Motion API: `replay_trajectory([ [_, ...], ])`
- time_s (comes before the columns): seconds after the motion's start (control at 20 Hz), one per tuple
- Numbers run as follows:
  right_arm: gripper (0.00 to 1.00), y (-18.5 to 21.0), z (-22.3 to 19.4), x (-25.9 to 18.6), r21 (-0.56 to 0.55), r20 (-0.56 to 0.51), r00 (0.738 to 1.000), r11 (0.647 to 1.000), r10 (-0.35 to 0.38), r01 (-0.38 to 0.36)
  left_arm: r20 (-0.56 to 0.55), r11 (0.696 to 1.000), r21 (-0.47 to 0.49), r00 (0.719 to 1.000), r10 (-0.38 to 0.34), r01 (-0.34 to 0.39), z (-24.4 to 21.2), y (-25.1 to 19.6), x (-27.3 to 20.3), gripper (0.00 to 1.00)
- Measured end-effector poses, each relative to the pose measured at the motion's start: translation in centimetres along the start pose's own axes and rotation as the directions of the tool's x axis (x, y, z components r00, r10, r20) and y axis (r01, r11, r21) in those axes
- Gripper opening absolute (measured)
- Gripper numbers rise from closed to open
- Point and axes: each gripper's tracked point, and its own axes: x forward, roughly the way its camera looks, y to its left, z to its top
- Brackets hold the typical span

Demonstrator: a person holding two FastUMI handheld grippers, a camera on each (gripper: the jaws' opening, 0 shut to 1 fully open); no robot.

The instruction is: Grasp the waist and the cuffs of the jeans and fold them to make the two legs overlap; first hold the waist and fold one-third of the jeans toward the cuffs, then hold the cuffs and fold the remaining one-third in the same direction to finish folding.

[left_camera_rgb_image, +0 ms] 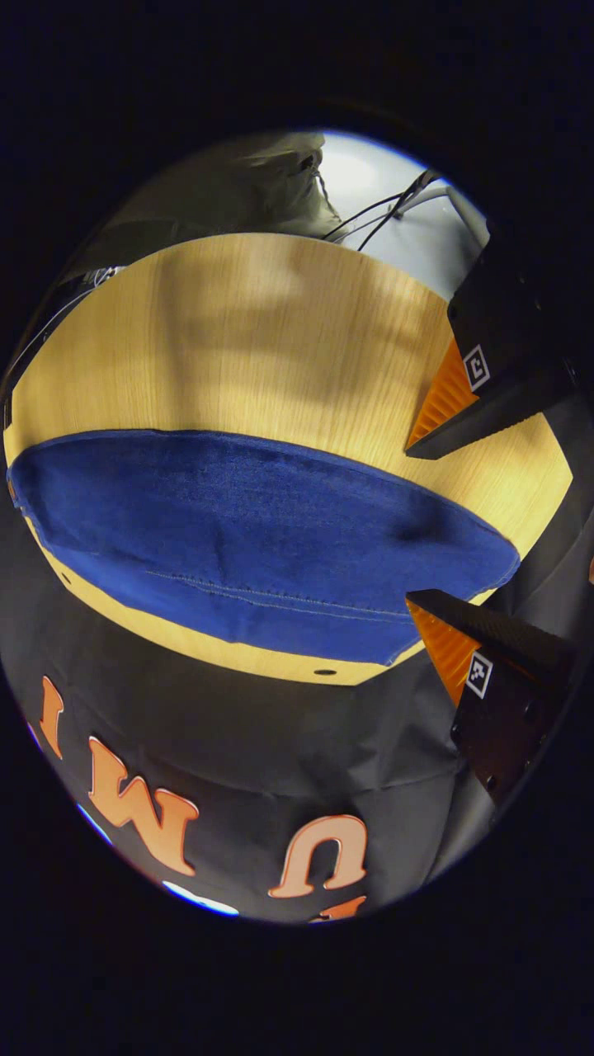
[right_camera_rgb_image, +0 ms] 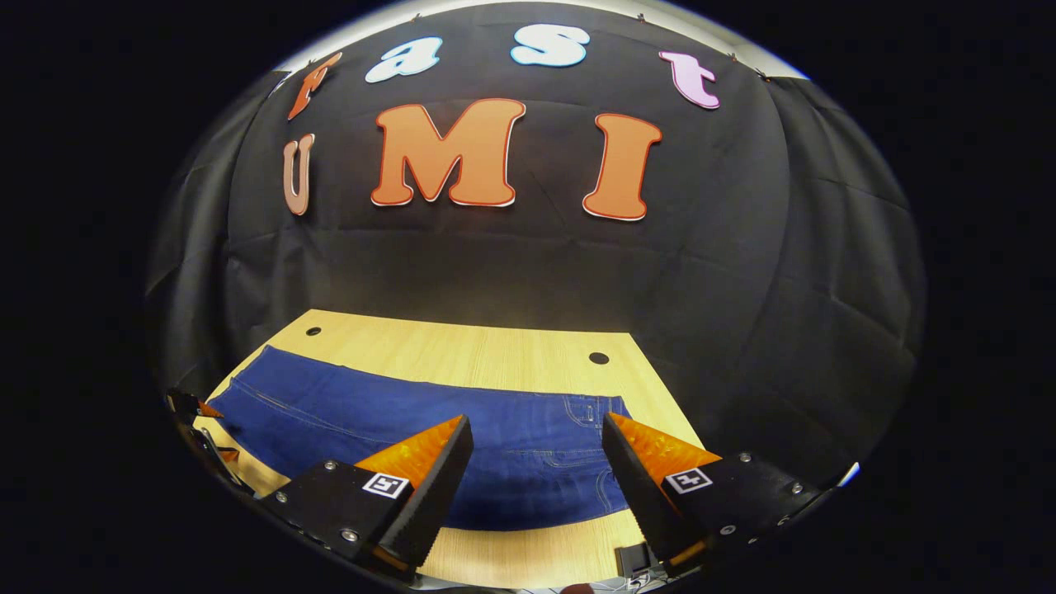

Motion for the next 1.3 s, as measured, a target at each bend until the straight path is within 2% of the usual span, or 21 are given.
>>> replay_trajectory([
  [0.25, 0.97, -0.8, -0.3, 0.2, 0.021, -0.013, 1.0, 1.0, -0.023, 0.023, 0.003, 1.0, 0.028, 1.0, -0.013, 0.013, 0.3, 2.2, 2.7, 0.97],
  [0.45, 0.97, -0.8, -0.4, 0.1, 0.031, -0.021, 1.0, 0.999, -0.023, 0.024, 0.007, 0.997, 0.081, 1.0, 0.014, -0.014, 1.0, 3.7, 4.6, 0.9],
  [0.55, 0.97, -0.6, -0.5, 0.1, 0.034, -0.026, 1.0, 0.999, -0.015, 0.016, 0.008, 0.997, 0.078, 1.0, -0.011, 0.01, 0.9, 3.6, 5.7, 0.87],
  [0.6, 0.97, -0.3, -0.6, 0.1, 0.036, -0.03, 1.0, 0.999, -0.011, 0.012, 0.008, 0.997, 0.079, 1.0, -0.014, 0.013, 1.0, 3.9, 6.2, 0.74],
  [0.7, 0.97, 0.1, -1.0, 0.0, 0.027, -0.038, 0.999, 1.0, -0.004, 0.005, 0.006, 0.998, 0.059, 0.999, -0.035, 0.035, 1.0, 3.7, 7.1, 0.62],
  [0.75, 0.97, 0.2, -1.3, 0.0, 0.02, -0.04, 0.999, 1.0, -0.002, 0.003, 0.003, 0.998, 0.049, 0.999, -0.035, 0.035, 0.9, 3.4, 7.7, 0.43],
  [0.85, 0.97, 0.0, -1.8, 0.1, -0.003, -0.041, 0.999, 1.0, -0.006, 0.006, -0.012, 0.995, 0.098, 1.0, 0.004, -0.003, 1.2, 3.2, 7.8, 0.1],
  [0.9, 0.97, -0.2, -2.1, 0.1, -0.027, -0.042, 0.999, 1.0, -0.008, 0.007, -0.042, 0.993, 0.12, 0.999, 0.021, -0.016, 0.8, 3.1, 7.6, 0.11],
  [1.0, 0.97, -1.5, -2.8, 0.5, -0.099, -0.034, 0.999, 0.995, -0.03, 0.027, -0.025, 0.997, 0.082, 1.0, 0.007, -0.005, 1.0, 2.9, 6.6, 0.05],
  [1.1, 0.97, -3.0, -3.3, 0.8, -0.226, -0.01, 0.999, 0.973, -0.046, 0.043, -0.028, 0.999, -0.002, 0.998, -0.048, 0.048, 0.3, 2.5, 6.3, 0.04],
  [1.15, 0.97, -3.8, -3.6, 0.9, -0.305, 0.004, 0.999, 0.951, -0.045, 0.044, -0.03, 0.998, -0.019, 0.997, -0.066, 0.065, 0.0, 2.1, 6.2, 0.04],
  [1.2, 0.98, -4.5, -4.0, 1.1, -0.383, 0.014, 0.999, 0.922, -0.044, 0.046, -0.024, 0.998, -0.016, 0.998, -0.064, 0.064, 0.2, 2.2, 6.0, 0.04],
  [1.3, 0.98, -5.8, -6.6, 1.8, -0.546, -0.028, 0.999, 0.838, -0.039, 0.018, -0.033, 0.998, 0.011, 0.998, -0.057, 0.057, 0.2, 2.1, 5.5, 0.04],
])
